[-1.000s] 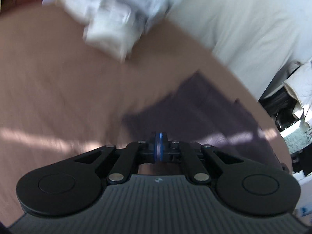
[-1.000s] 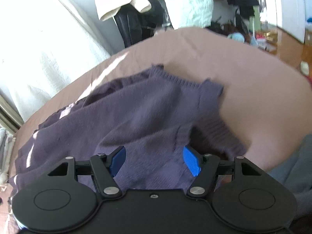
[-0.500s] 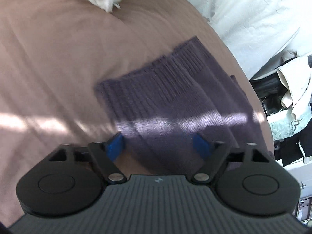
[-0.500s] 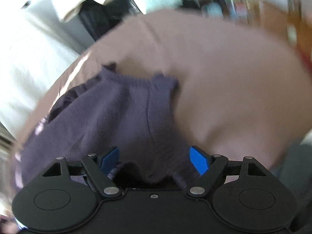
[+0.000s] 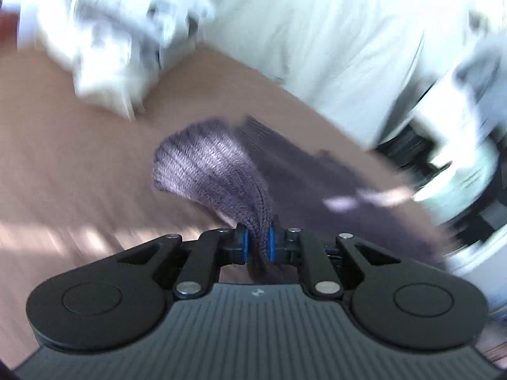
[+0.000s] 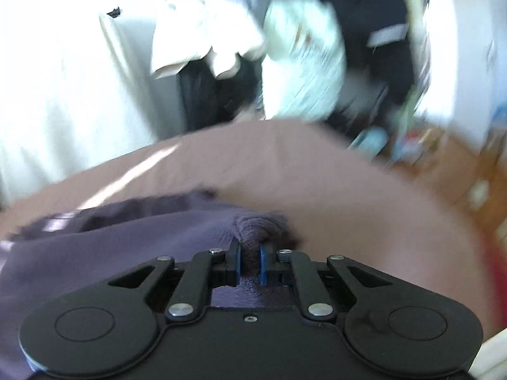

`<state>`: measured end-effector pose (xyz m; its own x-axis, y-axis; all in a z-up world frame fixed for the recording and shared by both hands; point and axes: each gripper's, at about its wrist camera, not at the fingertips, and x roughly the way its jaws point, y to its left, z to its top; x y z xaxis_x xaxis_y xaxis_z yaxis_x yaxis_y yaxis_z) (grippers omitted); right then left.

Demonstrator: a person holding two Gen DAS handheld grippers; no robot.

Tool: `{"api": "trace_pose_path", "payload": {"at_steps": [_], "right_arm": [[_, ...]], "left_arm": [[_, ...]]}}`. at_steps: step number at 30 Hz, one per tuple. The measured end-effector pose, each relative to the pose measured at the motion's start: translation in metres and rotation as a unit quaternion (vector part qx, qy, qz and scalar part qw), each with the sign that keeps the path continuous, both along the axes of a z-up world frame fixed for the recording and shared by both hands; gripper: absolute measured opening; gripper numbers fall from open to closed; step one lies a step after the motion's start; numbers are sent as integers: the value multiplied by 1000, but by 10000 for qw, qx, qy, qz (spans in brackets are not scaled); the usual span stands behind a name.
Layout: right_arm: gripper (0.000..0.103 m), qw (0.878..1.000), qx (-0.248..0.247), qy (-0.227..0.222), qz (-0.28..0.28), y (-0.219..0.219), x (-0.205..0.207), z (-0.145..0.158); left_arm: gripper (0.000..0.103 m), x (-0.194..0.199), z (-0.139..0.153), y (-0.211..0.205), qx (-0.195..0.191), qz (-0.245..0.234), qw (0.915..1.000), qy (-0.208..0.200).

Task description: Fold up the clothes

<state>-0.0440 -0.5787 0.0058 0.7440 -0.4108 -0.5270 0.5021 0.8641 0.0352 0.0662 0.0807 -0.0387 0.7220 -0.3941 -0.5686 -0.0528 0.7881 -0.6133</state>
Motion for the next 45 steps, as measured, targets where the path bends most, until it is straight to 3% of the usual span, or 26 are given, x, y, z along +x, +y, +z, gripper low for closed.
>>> {"api": "trace_pose_path", "payload": {"at_steps": [1,2,4,6,8,10,12,14,16,18,21,25,29,32,34,36,40,43,45], "right_arm": [[9,9993,-281,218,-115,-6,2,0],[9,9980,-371,497,-147,-14,7,-5],[9,9949,-305,959,-116,-27,17,-18],[15,9920,-247,1237,-53,-26,26,-26],[30,9857,-156,1676,71,-21,36,-33],[33,9816,-270,1889,47,-13,38,-33],[40,9859,-268,1650,-30,-11,29,-18],[50,9933,18,1156,76,-17,8,1],[52,9957,397,781,306,-21,3,23],[52,9945,601,629,590,-24,10,40],[55,9900,860,594,952,-29,31,63],[55,9798,1110,1101,1244,-36,88,87],[61,9694,1070,1561,1563,-49,157,103],[61,9617,1490,1633,1622,-56,173,78],[61,9561,1793,1661,1615,-60,182,59],[61,9497,2106,1678,1598,-65,183,31],[62,9426,2632,1657,1214,-77,202,-13],[65,9349,3104,1472,895,-87,220,-39],[67,9365,3028,1648,640,-87,235,-60]], "left_arm": [[11,-1,-10,1,-31,-28,9997,246],[11,2,-20,-2,177,-66,9984,540],[11,12,-38,-9,596,-254,9925,1036],[14,17,-44,-12,722,-374,9887,1257],[20,16,-34,-13,838,-379,9890,1160],[26,12,-24,-13,1125,-378,9881,983],[27,9,-13,-14,1428,-369,9860,773],[27,8,1,-16,1493,-354,9866,548],[28,1,19,-8,1167,-231,9918,466],[48,-5,40,3,470,-136,9986,224],[52,8,73,12,54,-84,9999,-32],[66,57,102,4,415,-443,9978,-256],[66,130,88,-16,1349,-750,9880,-81],[66,181,59,-18,1471,-892,9845,-327],[66,210,38,-13,1382,-845,9867,-164],[66,230,21,-9,951,-1080,9896,11],[66,243,-4,-6,370,-1269,9911,150],[69,247,-13,-13,366,-1434,9887,226],[70,252,-18,-21,478,-1465,9875,340]]}}
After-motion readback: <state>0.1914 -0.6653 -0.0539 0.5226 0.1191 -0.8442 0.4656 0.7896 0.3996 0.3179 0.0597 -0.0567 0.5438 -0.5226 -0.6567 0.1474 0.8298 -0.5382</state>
